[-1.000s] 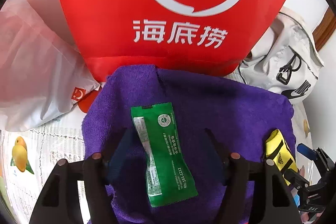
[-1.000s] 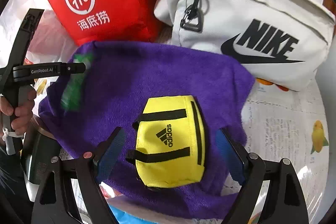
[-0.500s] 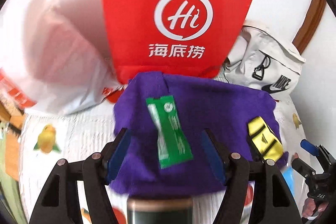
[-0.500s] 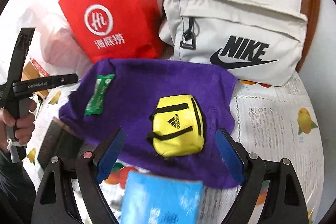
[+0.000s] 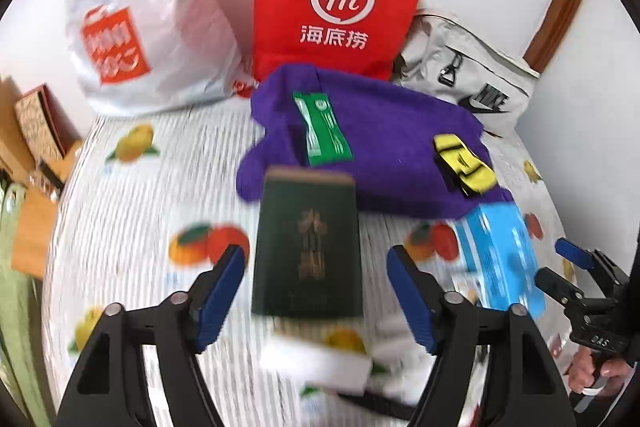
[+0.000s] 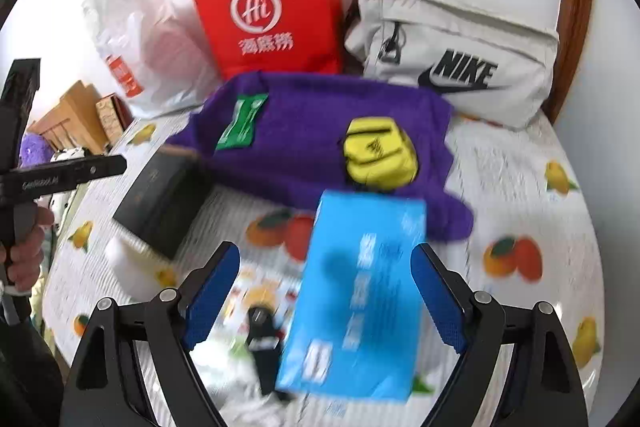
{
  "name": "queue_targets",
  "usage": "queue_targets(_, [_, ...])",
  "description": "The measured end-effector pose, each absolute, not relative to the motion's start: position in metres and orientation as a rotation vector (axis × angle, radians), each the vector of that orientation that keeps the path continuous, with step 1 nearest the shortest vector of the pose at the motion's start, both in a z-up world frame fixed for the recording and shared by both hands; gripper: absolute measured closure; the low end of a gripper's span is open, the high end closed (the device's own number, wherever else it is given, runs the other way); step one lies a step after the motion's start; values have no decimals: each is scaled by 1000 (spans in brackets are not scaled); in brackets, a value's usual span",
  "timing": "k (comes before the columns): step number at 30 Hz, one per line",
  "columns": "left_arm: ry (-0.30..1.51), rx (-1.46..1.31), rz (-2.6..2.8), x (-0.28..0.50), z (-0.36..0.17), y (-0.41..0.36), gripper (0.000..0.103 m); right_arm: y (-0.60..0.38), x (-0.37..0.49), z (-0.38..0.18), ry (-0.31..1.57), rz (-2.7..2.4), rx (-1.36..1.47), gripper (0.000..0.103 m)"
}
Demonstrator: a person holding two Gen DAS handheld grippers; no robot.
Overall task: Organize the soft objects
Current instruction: 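Grasp the white foam block with the left tool while the right tool reaches toward the black strap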
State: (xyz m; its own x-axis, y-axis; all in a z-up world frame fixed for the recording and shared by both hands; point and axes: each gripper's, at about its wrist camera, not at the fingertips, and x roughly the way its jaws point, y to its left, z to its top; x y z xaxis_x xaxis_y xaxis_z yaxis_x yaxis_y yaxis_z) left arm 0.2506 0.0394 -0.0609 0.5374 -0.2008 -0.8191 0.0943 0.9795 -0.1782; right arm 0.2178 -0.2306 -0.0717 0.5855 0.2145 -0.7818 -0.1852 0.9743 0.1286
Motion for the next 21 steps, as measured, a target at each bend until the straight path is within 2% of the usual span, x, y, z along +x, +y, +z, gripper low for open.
queue_targets(2, [977, -104, -189, 234, -66, 38, 19, -227, 202, -72, 905, 243, 37, 16])
queue_targets(10, [989, -14, -188, 192, -100, 25, 19, -226, 157, -75, 888, 259, 79, 16])
queue_targets(21, [962, 127, -167, 199, -133, 21, 18, -224, 134, -105, 935, 252, 96, 16])
